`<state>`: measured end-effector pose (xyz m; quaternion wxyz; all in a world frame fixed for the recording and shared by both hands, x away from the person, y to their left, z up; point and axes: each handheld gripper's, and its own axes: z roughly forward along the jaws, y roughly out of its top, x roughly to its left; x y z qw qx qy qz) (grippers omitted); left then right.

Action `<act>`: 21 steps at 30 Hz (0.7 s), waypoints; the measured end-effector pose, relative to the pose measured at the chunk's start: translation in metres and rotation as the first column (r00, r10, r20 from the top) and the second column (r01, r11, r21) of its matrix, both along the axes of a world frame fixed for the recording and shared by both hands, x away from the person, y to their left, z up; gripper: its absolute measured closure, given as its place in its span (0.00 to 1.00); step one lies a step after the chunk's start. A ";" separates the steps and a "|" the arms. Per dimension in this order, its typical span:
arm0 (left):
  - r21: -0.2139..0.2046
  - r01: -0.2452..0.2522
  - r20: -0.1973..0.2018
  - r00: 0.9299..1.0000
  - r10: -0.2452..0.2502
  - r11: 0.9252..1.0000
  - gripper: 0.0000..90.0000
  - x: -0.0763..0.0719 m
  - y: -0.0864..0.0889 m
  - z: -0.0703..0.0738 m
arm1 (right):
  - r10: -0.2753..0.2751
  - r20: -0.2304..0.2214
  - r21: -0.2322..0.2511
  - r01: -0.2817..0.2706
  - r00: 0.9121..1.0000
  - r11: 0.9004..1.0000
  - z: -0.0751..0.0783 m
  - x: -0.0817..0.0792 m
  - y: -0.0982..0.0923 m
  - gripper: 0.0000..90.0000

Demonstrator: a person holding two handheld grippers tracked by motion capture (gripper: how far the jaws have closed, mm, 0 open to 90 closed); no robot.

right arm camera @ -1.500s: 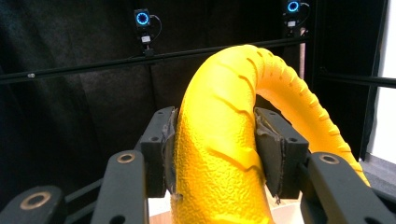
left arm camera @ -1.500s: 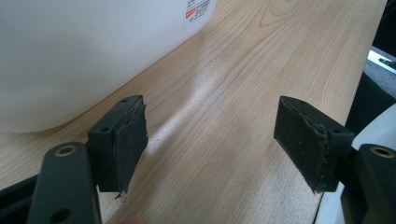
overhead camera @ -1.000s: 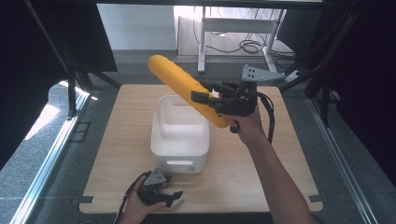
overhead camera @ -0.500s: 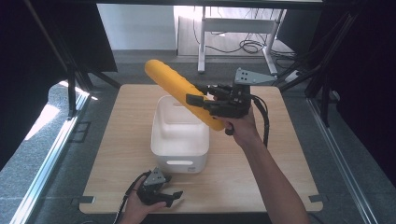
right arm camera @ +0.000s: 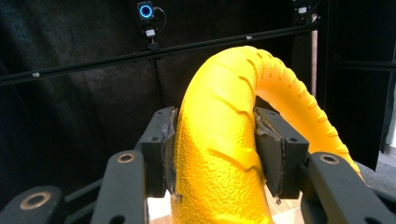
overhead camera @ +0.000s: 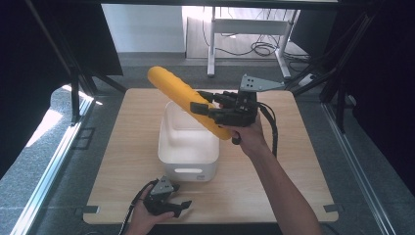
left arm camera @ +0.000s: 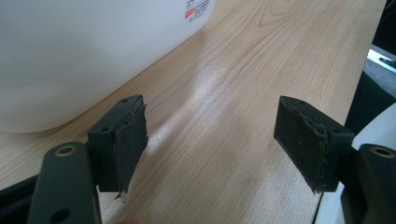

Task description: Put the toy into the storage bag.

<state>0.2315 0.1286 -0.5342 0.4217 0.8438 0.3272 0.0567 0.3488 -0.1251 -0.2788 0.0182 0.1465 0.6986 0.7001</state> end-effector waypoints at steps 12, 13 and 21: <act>0.005 0.002 0.001 1.000 -0.002 1.000 0.29 0.000 0.000 0.000 | 0.019 -0.014 -0.007 -0.019 1.000 1.000 -0.007 -0.002 0.008 0.57; 0.005 0.002 0.001 1.000 -0.002 1.000 0.29 0.000 0.000 0.000 | 0.019 -0.014 -0.007 -0.019 1.000 1.000 -0.007 -0.002 0.008 0.57; 0.006 0.003 0.001 1.000 -0.003 1.000 0.29 0.000 -0.001 -0.001 | 0.037 -0.034 -0.010 -0.038 0.999 0.999 -0.013 -0.002 0.012 0.57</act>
